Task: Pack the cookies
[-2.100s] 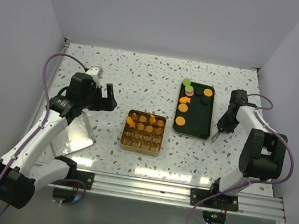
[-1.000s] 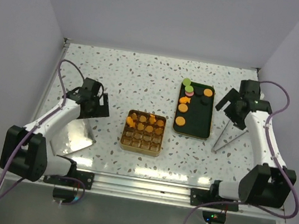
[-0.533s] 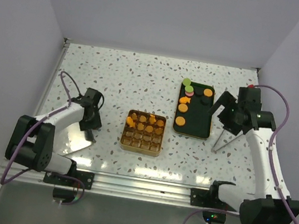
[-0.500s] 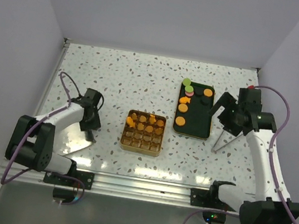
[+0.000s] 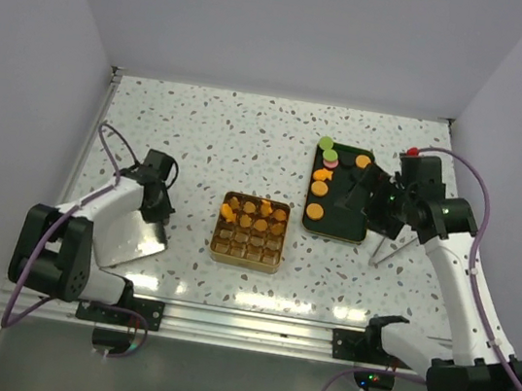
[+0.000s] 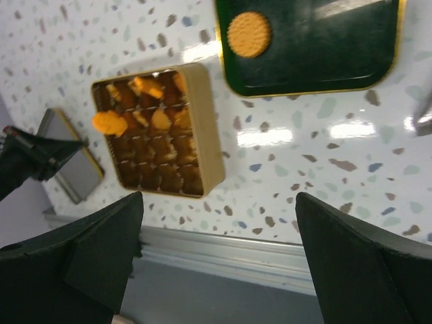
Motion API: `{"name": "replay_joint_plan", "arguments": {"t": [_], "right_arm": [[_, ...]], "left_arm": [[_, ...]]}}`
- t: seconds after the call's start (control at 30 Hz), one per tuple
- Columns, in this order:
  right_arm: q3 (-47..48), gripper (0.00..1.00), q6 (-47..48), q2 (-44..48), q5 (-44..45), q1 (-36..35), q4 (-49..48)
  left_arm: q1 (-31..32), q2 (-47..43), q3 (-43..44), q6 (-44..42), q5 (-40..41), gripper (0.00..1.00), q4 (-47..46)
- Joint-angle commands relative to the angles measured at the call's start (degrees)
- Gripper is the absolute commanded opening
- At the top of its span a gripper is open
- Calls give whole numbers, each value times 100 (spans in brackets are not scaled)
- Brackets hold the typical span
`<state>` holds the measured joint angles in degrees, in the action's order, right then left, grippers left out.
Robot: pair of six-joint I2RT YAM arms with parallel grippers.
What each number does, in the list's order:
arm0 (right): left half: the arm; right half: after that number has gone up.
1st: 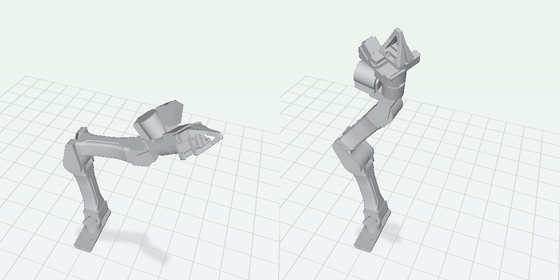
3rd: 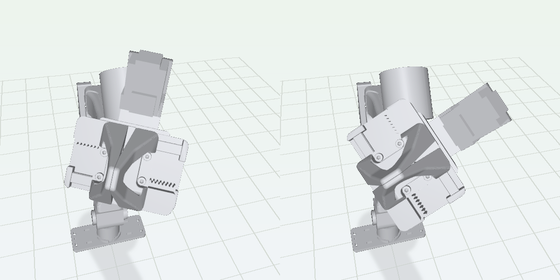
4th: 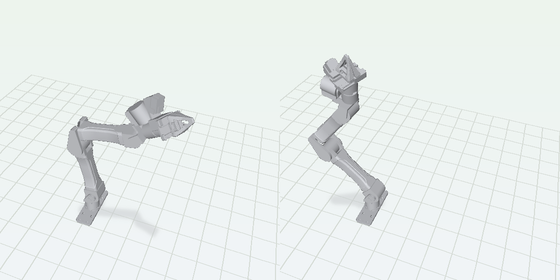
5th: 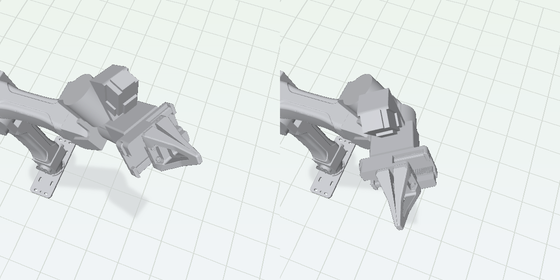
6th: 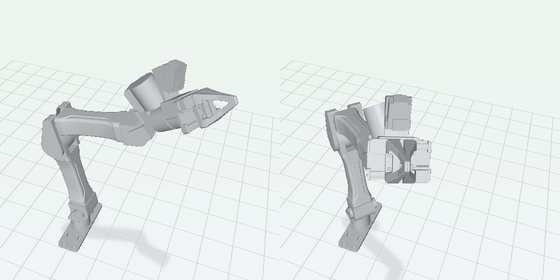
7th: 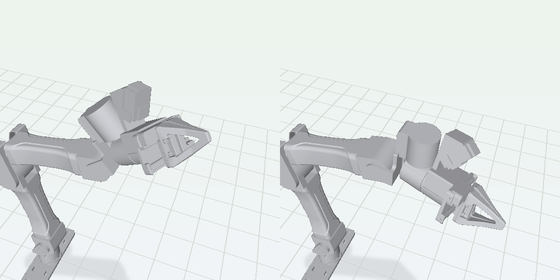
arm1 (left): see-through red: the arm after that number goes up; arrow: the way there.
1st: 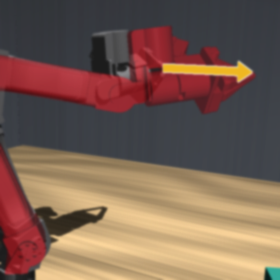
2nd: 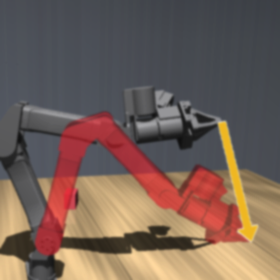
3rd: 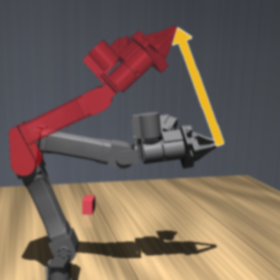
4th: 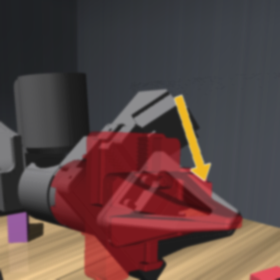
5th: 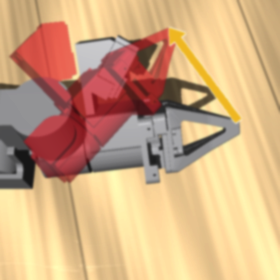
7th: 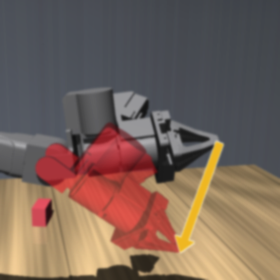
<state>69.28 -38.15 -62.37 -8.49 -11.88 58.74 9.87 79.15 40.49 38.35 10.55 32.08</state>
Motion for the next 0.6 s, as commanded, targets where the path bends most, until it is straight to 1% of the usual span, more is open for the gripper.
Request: {"name": "replay_joint_plan", "arguments": {"t": [0.0, 0.03, 0.07, 0.1, 0.13, 0.17, 0.2, 0.23, 0.27, 0.3, 0.33, 0.37, 0.4, 0.43, 0.47, 0.5, 0.53, 0.57], "right_arm": [[569, 99, -218, -56, -986, -279, -555], [657, 98, -393, -126, -1440, -341, -809], [788, 99, -499, -152, -1671, -376, -977], [833, 98, -622, -196, -1891, -411, -1187], [868, 99, -763, -240, -2145, -481, -1677], [894, 99, -1068, -354, -2566, -534, -1977], [895, 99, -1254, -416, -2813, -578, -2294], [869, 99, -1726, -486, -3025, -605, -3063], [703, 99, -2061, -617, -3227, -605, -3558], [597, 99, -2448, -688, -3655, -614, -4102], [491, 99, -3339, -776, -3799, -605, -5369], [273, 99, -3800, -933, -3931, -614, -6104], [210, 99, -4214, -1022, -3949, -605, -6729], [235, 99, -4766, -1110, -3924, -614, -7640], [296, 99, -4946, -1215, -3915, -605, -7963], [384, 99, -5095, -1477, -3888, -614, -8236], [489, 99, -5489, -1593, -3853, -614, -8813], [508, 99, -5780, -1768, -3818, -614, -9236]], "left_arm": [[-2, -609, 940, -169, -649, 0, 438], [-2, -690, 1631, -231, -755, 0, 631], [-2, -752, 2029, -353, -878, 0, 999], [-2, -813, 2425, -407, -1175, 0, 1150], [-2, -831, 3229, -459, -1343, 0, 1256], [-2, -840, 3620, -529, -1510, 0, 1379], [-2, -849, 3972, -521, -1868, 0, 1398], [-20, -849, 4593, -478, -2107, 0, 1363], [-20, -840, 4860, -356, -2388, 0, 1128], [-20, -849, 5081, -224, -2939, 0, 952], [-20, -866, 5353, -66, -3223, 0, 724], [-29, -893, 5381, 336, -3521, 0, 25], [-72, -980, 5277, 592, -4159, 0, -417], [-90, -1016, 5180, 891, -4436, 0, -909], [-116, -1077, 5058, 1572, -4708, 0, -1992], [-160, -1104, 4909, 1979, -5224, 0, -2647], [-178, -1121, 4516, 2462, -5447, 0, -3463], [-204, -1113, 4320, 3589, -5632, 0, -5063]]}}
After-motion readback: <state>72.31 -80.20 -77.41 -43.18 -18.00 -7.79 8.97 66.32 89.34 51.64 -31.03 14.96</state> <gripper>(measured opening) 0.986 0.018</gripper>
